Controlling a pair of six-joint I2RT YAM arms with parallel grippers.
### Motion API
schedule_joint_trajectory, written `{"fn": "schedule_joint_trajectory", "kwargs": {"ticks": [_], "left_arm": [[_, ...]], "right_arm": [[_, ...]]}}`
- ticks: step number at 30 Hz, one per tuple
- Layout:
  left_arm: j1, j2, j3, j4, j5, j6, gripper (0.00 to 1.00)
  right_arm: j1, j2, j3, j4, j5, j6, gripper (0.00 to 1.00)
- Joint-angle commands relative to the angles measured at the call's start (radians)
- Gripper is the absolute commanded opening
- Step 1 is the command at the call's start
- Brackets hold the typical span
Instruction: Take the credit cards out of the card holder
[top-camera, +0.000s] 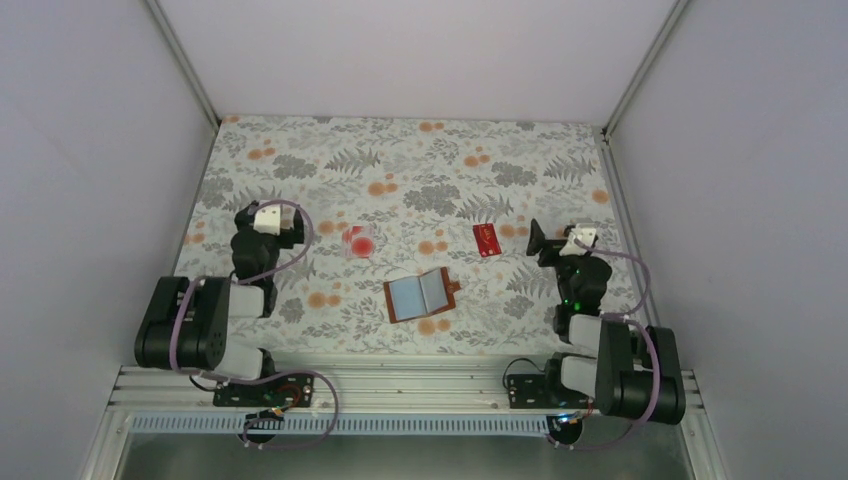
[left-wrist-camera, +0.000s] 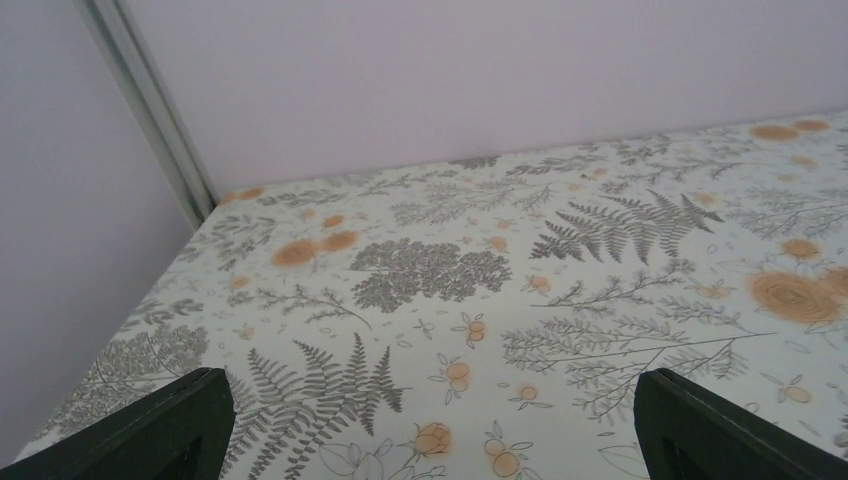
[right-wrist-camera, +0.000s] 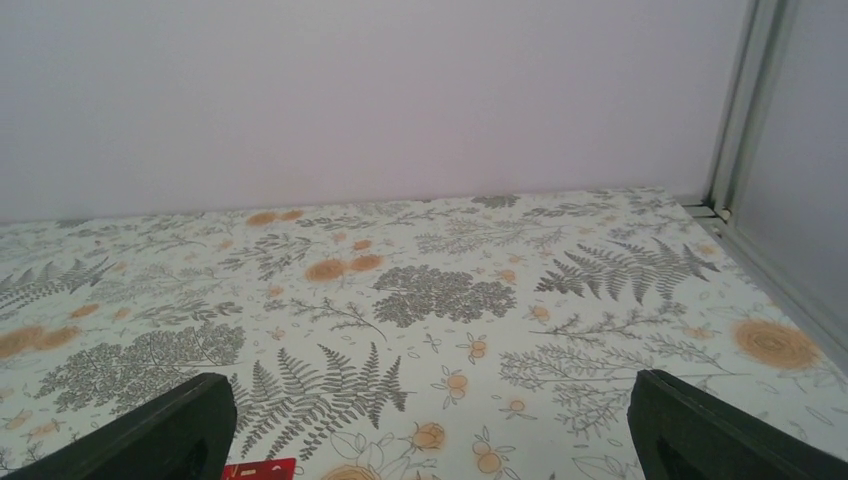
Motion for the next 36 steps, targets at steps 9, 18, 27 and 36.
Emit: {"fn": "schedule_joint_trajectory", "kwargs": {"ticks": [9, 18, 27, 36], "left_arm": [[0.024, 0.133, -0.006, 0.223, 0.11, 0.041, 1.0], [0.024, 0.135, 0.001, 0.214, 0.11, 0.04, 1.0], [0.024, 0.135, 0.003, 0.209, 0.11, 0.036, 1.0], [0.025, 0.135, 0.005, 0.206, 0.111, 0.035, 1.0]], "right_arm": [[0.046, 0.063, 0.069, 0.08, -0.01, -0.054, 0.99], [0.064, 0.04, 0.066, 0.045, 0.001, -0.059, 0.99], [0.061, 0.106, 0.089, 0.102, 0.039, -0.091, 0.99], [0.061, 0.292, 0.117, 0.218, -0.05, -0.119, 0.99]]}}
